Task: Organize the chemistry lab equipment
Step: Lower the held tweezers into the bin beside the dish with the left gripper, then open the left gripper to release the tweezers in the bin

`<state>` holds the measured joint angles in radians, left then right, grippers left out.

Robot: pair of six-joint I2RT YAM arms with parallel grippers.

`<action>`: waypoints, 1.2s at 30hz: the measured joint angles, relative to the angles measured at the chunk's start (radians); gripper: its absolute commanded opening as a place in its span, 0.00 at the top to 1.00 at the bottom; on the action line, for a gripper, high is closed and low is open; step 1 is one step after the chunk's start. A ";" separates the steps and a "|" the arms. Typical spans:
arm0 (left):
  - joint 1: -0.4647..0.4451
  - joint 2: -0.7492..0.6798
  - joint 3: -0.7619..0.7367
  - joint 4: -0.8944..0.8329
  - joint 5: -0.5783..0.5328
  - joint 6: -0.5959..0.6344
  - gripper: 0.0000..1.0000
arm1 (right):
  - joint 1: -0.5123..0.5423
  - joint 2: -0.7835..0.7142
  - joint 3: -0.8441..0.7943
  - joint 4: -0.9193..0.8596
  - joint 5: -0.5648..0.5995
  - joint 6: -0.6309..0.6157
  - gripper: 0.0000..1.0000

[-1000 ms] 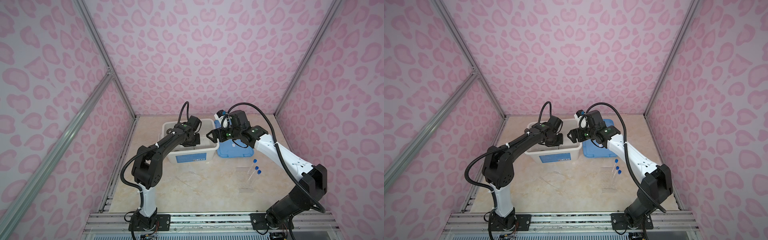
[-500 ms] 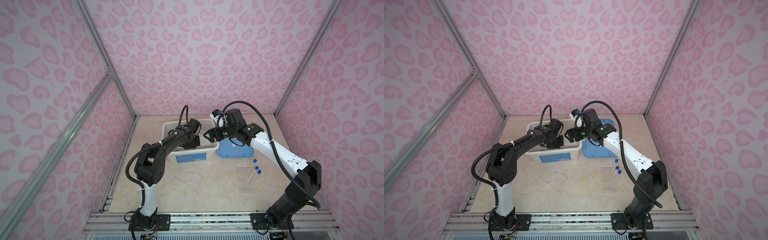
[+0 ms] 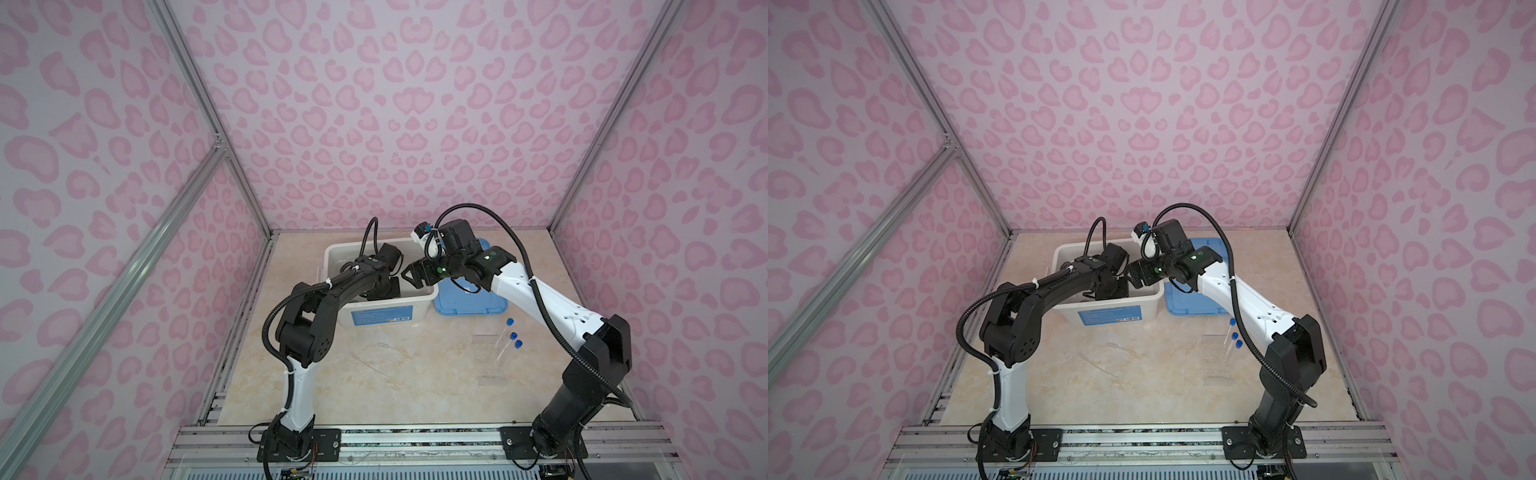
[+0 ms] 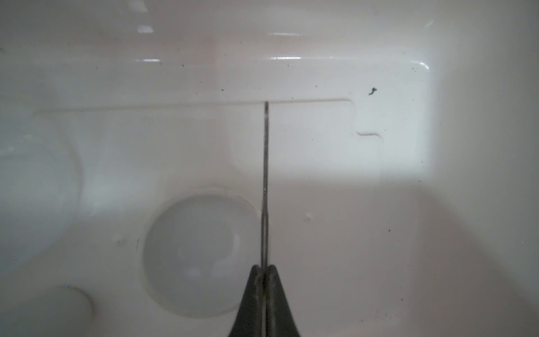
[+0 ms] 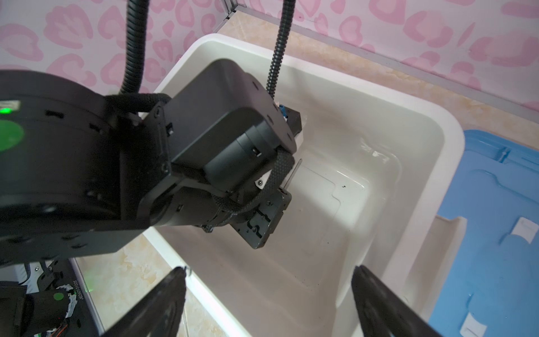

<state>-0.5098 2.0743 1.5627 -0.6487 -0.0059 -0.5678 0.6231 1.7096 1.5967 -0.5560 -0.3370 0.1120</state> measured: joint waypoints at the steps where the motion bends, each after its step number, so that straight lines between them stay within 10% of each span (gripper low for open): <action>1: 0.000 0.003 -0.001 0.001 0.001 0.000 0.98 | 0.002 0.002 0.001 -0.002 0.000 -0.002 0.10; 20: 0.000 0.038 -0.018 0.050 0.009 -0.007 0.88 | 0.004 0.024 0.001 -0.012 0.000 -0.002 0.10; 36: -0.001 -0.012 0.018 0.014 -0.027 0.020 0.57 | 0.003 0.012 0.003 -0.018 0.008 -0.003 0.10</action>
<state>-0.5106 2.0621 1.5806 -0.6342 -0.0330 -0.5480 0.6266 1.7218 1.5997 -0.5739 -0.3290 0.1093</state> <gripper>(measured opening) 0.370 0.898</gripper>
